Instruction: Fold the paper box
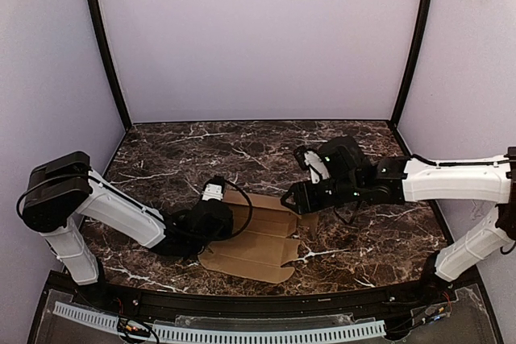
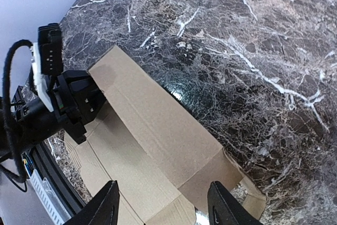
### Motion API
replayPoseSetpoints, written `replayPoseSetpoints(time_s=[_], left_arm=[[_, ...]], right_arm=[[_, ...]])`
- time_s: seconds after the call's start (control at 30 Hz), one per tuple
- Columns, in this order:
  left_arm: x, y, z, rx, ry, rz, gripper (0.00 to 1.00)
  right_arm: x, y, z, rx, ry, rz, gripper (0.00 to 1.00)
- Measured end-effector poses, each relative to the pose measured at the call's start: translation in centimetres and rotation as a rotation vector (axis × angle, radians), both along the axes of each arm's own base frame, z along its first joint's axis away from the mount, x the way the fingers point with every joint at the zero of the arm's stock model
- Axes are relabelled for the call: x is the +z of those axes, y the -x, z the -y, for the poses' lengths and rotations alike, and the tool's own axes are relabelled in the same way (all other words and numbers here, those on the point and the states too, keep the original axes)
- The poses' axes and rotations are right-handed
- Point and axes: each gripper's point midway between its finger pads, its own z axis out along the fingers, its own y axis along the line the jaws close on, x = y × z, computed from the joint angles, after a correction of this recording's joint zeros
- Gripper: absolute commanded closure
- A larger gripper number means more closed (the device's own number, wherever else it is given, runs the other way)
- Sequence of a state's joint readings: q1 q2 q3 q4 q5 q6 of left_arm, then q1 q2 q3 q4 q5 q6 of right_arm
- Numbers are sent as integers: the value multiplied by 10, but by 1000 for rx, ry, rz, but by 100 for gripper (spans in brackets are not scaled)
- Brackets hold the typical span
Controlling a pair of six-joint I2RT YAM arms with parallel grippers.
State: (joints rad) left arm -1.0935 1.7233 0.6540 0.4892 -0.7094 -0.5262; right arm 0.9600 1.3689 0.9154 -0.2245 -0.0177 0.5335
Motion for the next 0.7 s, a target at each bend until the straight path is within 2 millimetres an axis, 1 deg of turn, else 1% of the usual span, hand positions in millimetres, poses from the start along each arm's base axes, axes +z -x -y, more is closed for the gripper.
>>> replayPoseSetpoints(time_s=[0.23,0.33,0.47,0.7], left_arm=[[0,3,-8,60,-15,17,100],[1,4,-10,74,-14,24,100],[2,5,-10,76,-15,29,100],[2,8,-6,64,-11,32,100]], right_arm=[[-32,-1,-1,-57,45,-106,45],[-39,-1,-1,-76,51,-132,46],[-40,-2,-3,-98,35,-149,47],[-29,-12,-12,-151,-42,-142,50]])
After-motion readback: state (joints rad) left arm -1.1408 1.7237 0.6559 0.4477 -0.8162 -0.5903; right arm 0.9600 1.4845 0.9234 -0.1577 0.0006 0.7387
